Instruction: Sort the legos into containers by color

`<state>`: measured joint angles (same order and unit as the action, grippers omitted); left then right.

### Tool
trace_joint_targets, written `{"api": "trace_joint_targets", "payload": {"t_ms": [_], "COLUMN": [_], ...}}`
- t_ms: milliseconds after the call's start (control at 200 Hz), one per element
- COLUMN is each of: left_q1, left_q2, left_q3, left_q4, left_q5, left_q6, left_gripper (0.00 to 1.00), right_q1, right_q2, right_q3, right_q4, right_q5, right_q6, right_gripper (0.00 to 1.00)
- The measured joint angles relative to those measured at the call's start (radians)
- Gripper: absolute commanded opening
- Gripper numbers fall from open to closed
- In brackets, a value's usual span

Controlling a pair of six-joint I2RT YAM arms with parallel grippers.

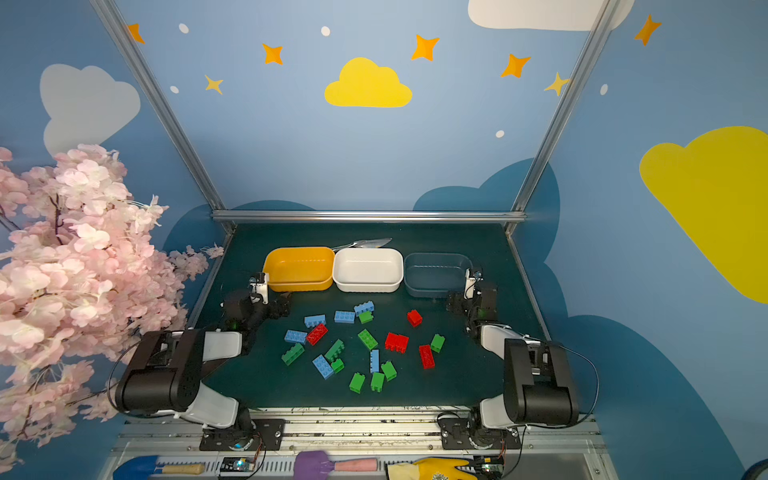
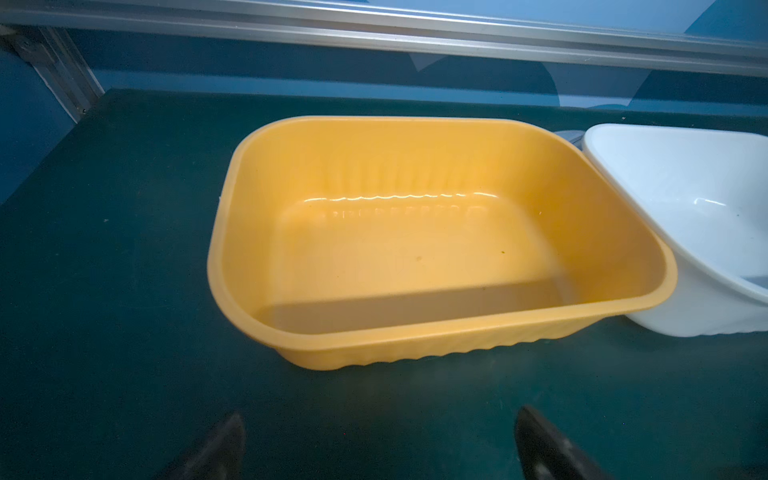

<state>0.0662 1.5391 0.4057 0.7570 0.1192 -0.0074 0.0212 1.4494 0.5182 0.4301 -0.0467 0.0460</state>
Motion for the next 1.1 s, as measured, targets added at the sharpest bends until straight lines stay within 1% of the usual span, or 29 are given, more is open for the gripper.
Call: {"api": "trace_joint_targets", "payload": {"t_ms": [996, 1101], "left_q1": [-0.001, -0.002], "left_q2": [0.000, -0.031], "left_q3": [0.000, 0.000], "left_q4": [0.000, -0.025], "left_q5": [0.000, 0.000], "left_q6": [0.000, 0.000], "left_gripper": [1.00, 1.00], "right_q1": [-0.008, -0.008], "right_q2": [0.000, -0.003], "right_q3": [0.000, 0.004], "right_q4": [0.000, -0.013], "right_q5": [-0.014, -0.020], "right_q6": [0.002, 0.002], "right_gripper": [0.88, 0.88]}}
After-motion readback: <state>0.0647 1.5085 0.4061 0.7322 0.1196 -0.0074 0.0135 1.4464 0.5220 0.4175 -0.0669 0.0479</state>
